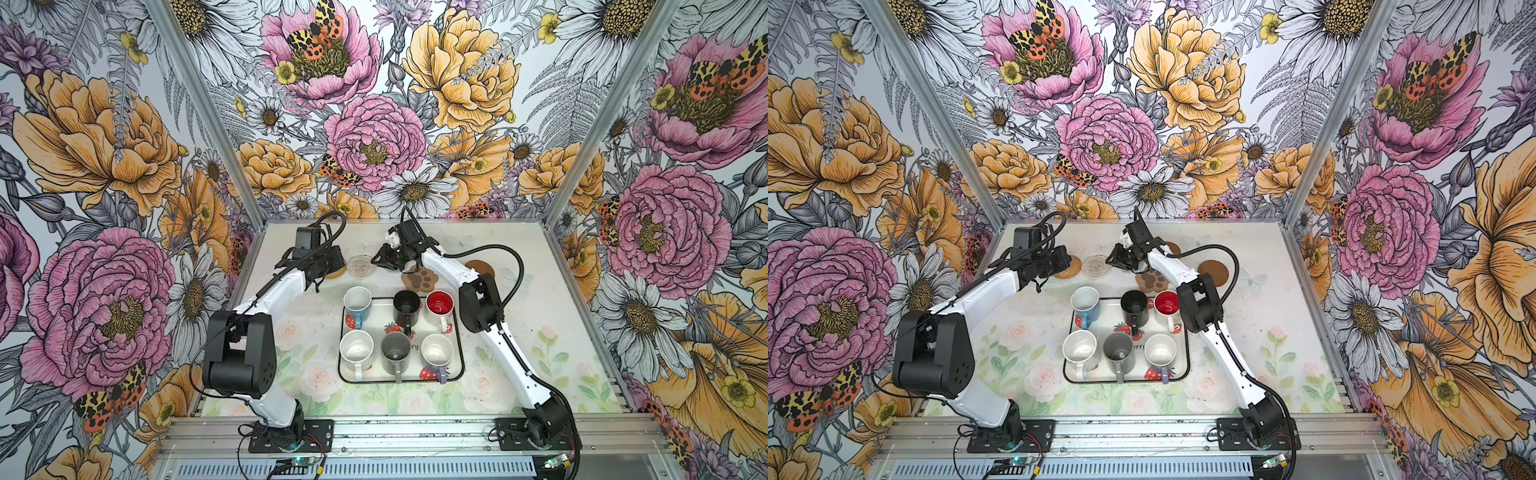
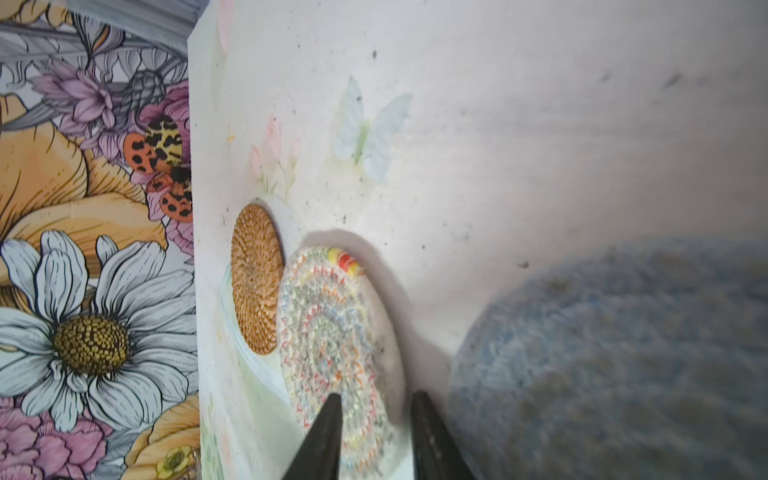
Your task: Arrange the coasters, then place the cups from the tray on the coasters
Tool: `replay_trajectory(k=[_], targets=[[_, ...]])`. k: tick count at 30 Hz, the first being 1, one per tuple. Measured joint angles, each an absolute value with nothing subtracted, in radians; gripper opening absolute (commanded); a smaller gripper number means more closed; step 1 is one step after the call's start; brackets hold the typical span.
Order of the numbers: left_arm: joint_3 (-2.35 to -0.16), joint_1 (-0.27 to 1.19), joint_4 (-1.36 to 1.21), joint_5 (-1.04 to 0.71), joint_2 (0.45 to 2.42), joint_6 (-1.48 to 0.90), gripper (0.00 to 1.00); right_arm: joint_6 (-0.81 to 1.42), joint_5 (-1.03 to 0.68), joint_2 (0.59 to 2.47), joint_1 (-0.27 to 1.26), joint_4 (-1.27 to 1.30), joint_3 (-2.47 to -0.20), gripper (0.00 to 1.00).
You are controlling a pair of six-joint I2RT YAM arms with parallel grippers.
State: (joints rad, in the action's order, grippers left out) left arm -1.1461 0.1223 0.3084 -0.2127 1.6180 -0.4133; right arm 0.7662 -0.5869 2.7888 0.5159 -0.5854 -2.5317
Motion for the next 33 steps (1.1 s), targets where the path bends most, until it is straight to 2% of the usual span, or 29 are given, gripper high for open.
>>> replay_trajectory(k=[6,16,20,24,26,33], targets=[[-1.146,0.122,0.308,-0.216,1.618,-0.417,0.0,0.735,-0.562,2.733,0.514,-0.593,-2.457,0.47],[-1.146,0.131,0.308,-0.215,1.612,-0.421,0.0,0.698,-0.554,2.677,0.497,-0.618,-2.415,0.45],[-1.146,0.141,0.308,-0.215,1.606,-0.421,0.0,0.686,-0.554,2.645,0.48,-0.619,-2.415,0.38],[-1.146,0.143,0.308,-0.215,1.604,-0.424,0.0,0.67,-0.554,2.611,0.45,-0.619,-2.415,0.23],[-1.146,0.147,0.308,-0.215,1.604,-0.425,0.0,0.668,-0.551,2.6,0.433,-0.618,-2.415,0.18],[-1.146,0.154,0.309,-0.215,1.604,-0.44,0.0,0.662,-0.551,2.614,0.385,-0.623,-2.428,0.15]])
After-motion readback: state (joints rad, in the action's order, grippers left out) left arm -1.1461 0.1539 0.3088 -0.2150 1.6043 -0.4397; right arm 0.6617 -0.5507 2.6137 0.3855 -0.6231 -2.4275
